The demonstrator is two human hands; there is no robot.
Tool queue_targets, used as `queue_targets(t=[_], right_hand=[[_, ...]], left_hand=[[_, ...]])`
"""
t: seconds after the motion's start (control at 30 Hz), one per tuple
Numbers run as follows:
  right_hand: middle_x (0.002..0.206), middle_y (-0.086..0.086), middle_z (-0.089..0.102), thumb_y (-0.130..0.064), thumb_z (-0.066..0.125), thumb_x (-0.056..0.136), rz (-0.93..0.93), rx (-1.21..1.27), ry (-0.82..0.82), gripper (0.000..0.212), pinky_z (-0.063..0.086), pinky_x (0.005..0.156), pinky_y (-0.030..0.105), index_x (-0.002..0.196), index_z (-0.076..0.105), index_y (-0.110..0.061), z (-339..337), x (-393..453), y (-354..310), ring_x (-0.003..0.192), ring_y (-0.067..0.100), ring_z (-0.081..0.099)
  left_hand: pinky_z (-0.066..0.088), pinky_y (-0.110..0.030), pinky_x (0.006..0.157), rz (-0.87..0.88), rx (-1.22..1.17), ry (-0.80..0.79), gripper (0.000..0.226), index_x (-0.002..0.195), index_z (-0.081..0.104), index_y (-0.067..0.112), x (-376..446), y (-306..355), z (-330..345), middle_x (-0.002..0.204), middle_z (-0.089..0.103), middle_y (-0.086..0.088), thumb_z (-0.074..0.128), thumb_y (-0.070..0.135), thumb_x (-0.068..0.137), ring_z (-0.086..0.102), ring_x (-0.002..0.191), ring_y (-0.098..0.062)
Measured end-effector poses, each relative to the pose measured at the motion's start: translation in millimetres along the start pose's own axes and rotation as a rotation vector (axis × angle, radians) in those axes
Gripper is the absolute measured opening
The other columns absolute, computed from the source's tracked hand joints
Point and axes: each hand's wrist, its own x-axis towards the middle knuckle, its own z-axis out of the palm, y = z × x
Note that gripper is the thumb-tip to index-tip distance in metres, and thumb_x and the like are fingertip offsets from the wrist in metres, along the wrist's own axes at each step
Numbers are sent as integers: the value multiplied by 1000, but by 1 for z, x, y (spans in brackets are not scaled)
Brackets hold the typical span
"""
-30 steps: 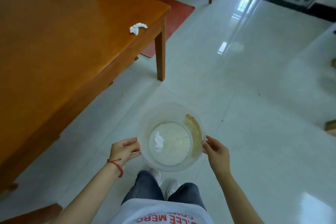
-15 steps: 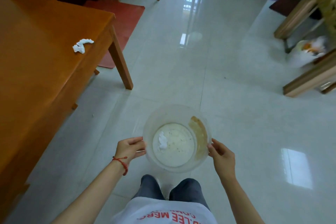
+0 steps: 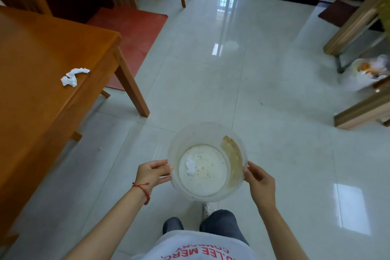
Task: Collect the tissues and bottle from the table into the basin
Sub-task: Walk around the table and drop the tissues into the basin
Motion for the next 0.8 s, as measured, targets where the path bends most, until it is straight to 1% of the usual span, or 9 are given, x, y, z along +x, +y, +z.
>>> queue_targets(t=[0.07, 0.17, 0.37, 0.53, 0.63, 0.7, 0.8], right_hand=[[89, -9, 71, -21, 67, 83, -9, -9, -20, 29, 53, 90, 44, 111, 67, -15, -6, 26, -13, 88, 16, 68], [88, -10, 70, -20, 67, 83, -30, -23, -52, 29, 53, 90, 43, 111, 66, -15, -15, 62, -34, 88, 16, 68], [91, -5, 71, -18, 67, 83, -72, -58, -112, 28, 53, 90, 44, 110, 67, -13, -12, 124, -71, 89, 19, 68], [92, -4, 70, -19, 67, 83, -69, -97, -167, 31, 52, 92, 47, 113, 65, -11, 15, 171, -98, 90, 20, 67], [92, -2, 71, -19, 66, 83, -70, -110, -195, 31, 52, 91, 46, 113, 65, -11, 39, 197, -117, 90, 20, 67], [91, -2, 71, -20, 66, 84, -83, -116, -221, 29, 53, 90, 44, 112, 66, -12, 55, 213, -132, 89, 19, 68], [86, -8, 71, -20, 66, 83, -103, -146, -255, 21, 54, 88, 42, 105, 68, -19, 79, 235, -155, 86, 16, 69]], left_hand=[[58, -24, 52, 6, -17, 23, 16, 87, 65, 1, 8, 12, 19, 80, 68, -15, 71, -5, 72, 66, 70, -26], [58, -23, 51, 24, -20, 69, 21, 92, 64, -2, 21, 28, 44, 81, 68, -15, 72, -1, 73, 66, 70, -24], [58, -23, 51, 9, -47, 132, 23, 91, 63, -1, 50, 58, 73, 82, 67, -14, 75, 4, 72, 65, 71, -23], [59, -25, 51, -9, -69, 188, 25, 92, 62, -3, 86, 85, 76, 81, 65, -14, 74, 3, 72, 64, 68, -24], [57, -23, 48, -7, -87, 213, 18, 86, 62, -1, 113, 103, 71, 78, 65, -13, 73, 2, 73, 64, 66, -23], [57, -22, 47, -7, -109, 225, 14, 81, 62, 3, 132, 116, 67, 76, 65, -13, 73, 2, 73, 63, 66, -22], [56, -21, 46, -7, -140, 250, 13, 77, 62, 6, 155, 137, 61, 75, 65, -11, 74, 3, 73, 63, 64, -21]])
